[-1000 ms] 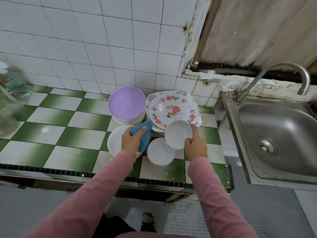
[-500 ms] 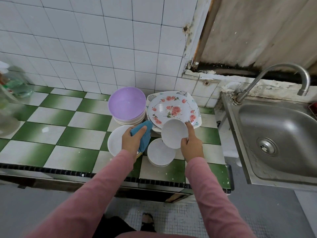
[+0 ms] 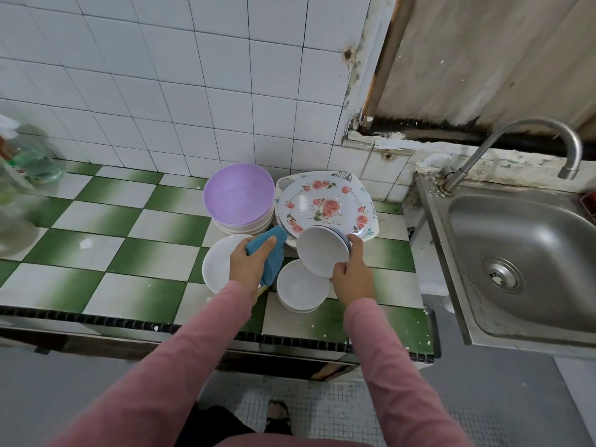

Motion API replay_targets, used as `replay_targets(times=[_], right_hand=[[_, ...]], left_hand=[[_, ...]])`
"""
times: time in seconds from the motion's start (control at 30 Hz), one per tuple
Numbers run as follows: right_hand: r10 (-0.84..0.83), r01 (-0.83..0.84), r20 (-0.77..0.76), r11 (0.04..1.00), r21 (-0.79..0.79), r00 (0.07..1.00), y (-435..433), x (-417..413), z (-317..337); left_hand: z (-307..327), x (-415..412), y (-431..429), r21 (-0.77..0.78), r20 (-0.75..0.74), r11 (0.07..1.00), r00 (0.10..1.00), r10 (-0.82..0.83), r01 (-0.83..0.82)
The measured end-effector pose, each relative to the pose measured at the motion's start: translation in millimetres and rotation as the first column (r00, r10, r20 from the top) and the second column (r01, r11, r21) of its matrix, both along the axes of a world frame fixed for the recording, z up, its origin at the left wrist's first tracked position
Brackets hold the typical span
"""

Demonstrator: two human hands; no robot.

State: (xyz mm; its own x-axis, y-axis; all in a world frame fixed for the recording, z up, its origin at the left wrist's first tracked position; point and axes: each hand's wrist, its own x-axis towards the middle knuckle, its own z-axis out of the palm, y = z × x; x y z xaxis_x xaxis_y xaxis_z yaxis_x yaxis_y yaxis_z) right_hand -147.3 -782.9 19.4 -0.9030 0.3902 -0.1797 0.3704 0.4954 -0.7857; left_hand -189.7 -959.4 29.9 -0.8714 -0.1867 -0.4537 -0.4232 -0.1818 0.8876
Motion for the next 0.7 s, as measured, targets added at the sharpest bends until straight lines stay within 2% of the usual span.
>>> replay_targets(times=[0.27, 0.43, 0.5, 0.57, 0.7], right_hand=[[-0.093, 0.067, -0.063, 0.939, -0.336, 0.994, -4, 1, 8], [-0.116, 0.032, -0.106, 0.808, -0.589, 0.988, -5, 2, 17], [-0.166, 0.063, -0.072, 0.687, -0.724, 0.984, -4, 3, 16], [-0.190, 0.106, 0.005, 0.523, -0.846, 0.982, -1, 5, 15], [-0.227, 0.117, 0.073, 0.188, -0.975, 0.971, 3, 6, 9]], left_hand=[[1, 0, -1, 0.002, 0.010, 1.000, 1.000, -0.007, 0.007], [2, 1, -2, 0.016, 0.011, 1.000, 1.000, -0.001, 0.001], [3, 2, -3, 0.021, 0.011, 1.000, 1.000, 0.007, -0.008], [4, 3, -2, 0.026, 0.006, 1.000, 1.000, 0.010, -0.010], [7, 6, 1, 0.045, -0.008, 0.999, 1.000, 0.004, -0.004]])
